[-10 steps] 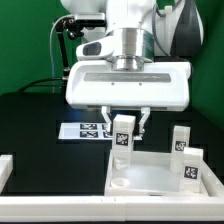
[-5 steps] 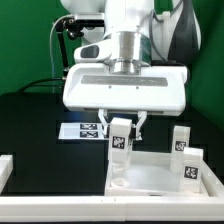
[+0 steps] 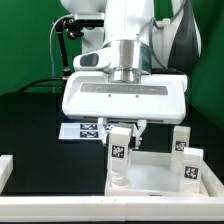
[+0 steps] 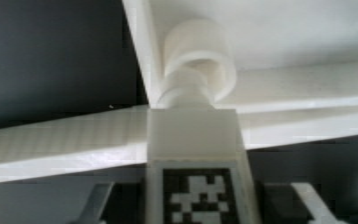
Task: Assemble square table
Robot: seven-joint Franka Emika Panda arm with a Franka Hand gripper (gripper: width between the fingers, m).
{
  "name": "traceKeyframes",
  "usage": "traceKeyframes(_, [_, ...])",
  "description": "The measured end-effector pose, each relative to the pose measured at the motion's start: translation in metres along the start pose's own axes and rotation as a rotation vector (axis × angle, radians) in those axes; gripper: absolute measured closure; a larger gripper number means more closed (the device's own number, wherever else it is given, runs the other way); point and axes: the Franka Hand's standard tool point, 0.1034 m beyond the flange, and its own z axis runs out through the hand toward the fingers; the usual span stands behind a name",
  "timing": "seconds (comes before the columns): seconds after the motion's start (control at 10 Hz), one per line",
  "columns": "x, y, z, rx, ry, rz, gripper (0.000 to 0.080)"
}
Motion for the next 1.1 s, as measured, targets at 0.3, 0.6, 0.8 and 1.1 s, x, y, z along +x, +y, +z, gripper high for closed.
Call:
traceKeyframes(0.3, [0.000, -0.003, 0.001, 0.001, 0.005, -0.002, 0.0511])
traceKeyframes(0.6, [-0.002, -0.010, 0.005, 0.005, 0.001, -0.011, 0.0511])
traceKeyframes(0.8, [-0.005, -0.009, 0.007, 0.003, -0.002, -0.012, 0.0511])
traceKeyframes(1.1, [-0.006, -0.007, 0.009, -0.001, -0.004, -0.011, 0.0511])
